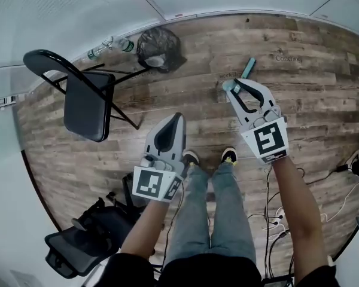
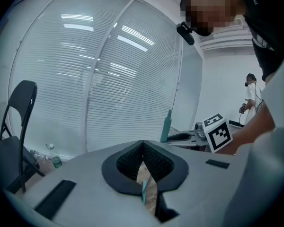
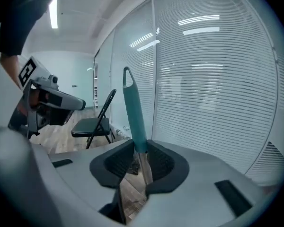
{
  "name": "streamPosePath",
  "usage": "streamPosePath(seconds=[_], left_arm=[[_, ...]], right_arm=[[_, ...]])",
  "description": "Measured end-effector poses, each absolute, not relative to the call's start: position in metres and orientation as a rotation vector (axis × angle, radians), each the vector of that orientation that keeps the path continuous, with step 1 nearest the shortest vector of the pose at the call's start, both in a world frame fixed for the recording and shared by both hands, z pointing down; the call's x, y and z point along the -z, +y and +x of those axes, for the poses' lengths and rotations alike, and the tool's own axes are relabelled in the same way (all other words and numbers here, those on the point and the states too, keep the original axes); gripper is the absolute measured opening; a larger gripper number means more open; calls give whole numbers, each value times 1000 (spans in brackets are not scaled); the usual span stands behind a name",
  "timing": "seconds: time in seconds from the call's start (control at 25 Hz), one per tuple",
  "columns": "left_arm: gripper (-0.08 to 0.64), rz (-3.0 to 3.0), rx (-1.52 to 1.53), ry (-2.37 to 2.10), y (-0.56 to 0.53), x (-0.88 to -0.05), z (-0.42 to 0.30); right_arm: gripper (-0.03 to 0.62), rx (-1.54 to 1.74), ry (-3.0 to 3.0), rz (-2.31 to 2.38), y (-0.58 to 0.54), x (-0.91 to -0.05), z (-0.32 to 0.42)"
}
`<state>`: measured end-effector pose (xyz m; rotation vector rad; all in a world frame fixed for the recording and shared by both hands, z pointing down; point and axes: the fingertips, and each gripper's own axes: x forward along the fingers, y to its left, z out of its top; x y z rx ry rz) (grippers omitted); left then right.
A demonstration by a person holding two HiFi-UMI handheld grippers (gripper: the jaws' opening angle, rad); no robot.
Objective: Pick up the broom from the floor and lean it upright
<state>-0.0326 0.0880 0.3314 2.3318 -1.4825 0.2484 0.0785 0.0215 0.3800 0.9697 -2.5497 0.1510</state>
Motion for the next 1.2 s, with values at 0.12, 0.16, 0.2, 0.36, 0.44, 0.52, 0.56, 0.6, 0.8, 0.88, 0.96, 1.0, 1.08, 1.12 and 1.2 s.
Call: streamPosePath(seconds=[0.12,0.16,0.2,0.36,0.44,0.52,0.56,0.6,0.8,0.88,0.96,1.0,1.08,1.12,1.2], left_arm=[[15,2370,-238,-1466,75,-328,-9],[15,2374,-235,-1460,72,-329,-4],[15,2374,-232,-1456,70,-330,-1],[15,2384,-245,-1453,56,-339,-3],[15,2387,-253,-1438,44,-345,-7],[15,2367,-239,-1418,30,-352,-14],[15,2351,-230,-1409,23,-356,-19],[15,2336,-224,-1400,15,-360,-25],[15,2295,-214,-1382,-31,-363,-50],[15,2309,-210,-1368,-53,-359,-57],[15,2316,-202,-1365,-76,-354,-67],[15,2315,-193,-1367,-87,-353,-72],[15,2306,-179,-1370,-103,-351,-80],[15,2297,-174,-1368,-110,-351,-85],[15,2281,-167,-1360,-122,-352,-92]], right_arm=[[97,-171,-2554,1039,8,-370,97],[97,-171,-2547,1055,5,-369,100],[97,-173,-2540,1072,3,-368,102],[97,-183,-2527,1126,-14,-364,102],[95,-186,-2515,1142,-27,-362,99],[95,-196,-2496,1155,-41,-360,94],[95,-206,-2484,1163,-48,-360,92],[95,-217,-2473,1173,-56,-359,89],[94,-275,-2419,1224,-96,-354,77],[94,-296,-2404,1238,-110,-351,75],[94,-306,-2393,1264,-126,-349,73],[94,-308,-2388,1276,-132,-348,72],[94,-314,-2377,1294,-143,-347,70],[92,-319,-2372,1301,-147,-347,68],[94,-329,-2366,1315,-157,-344,62]])
